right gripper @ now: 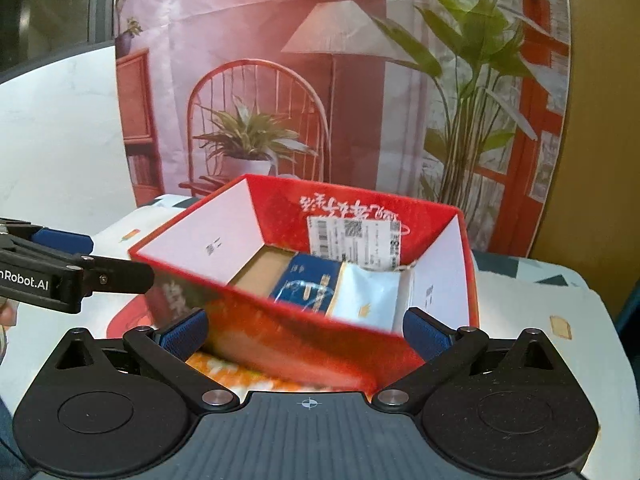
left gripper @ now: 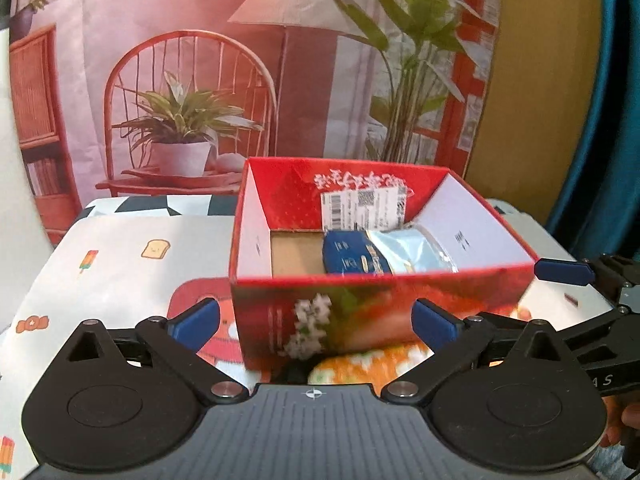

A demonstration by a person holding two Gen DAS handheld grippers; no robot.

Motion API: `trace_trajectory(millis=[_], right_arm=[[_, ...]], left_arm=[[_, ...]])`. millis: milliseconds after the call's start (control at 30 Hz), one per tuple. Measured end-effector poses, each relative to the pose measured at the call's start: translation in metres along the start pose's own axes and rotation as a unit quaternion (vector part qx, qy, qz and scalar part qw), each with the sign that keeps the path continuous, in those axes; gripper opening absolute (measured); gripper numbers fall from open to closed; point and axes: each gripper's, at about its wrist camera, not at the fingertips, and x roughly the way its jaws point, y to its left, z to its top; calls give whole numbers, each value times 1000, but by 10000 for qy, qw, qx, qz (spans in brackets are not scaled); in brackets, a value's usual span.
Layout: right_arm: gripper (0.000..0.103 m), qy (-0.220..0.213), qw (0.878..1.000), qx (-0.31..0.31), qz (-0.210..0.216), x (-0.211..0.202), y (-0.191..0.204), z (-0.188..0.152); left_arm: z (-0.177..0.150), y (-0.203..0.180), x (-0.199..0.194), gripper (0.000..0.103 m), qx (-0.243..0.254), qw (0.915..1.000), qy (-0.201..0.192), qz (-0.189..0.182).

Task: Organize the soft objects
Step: 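Grasp the orange floral rolled cloth with the right tool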

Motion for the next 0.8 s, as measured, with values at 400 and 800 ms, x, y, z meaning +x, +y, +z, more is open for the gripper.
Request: trace_trajectory(millis=[400, 800], right_arm=[[103, 277, 9973, 671, -135, 3, -13, -60], [103, 353, 9938, 1050, -18, 13, -18, -104]], left_arm=[[-48, -21, -5, 103, 46, 10000, 2, 30], [-75, -24, -1, 102, 8, 10000, 18, 38]])
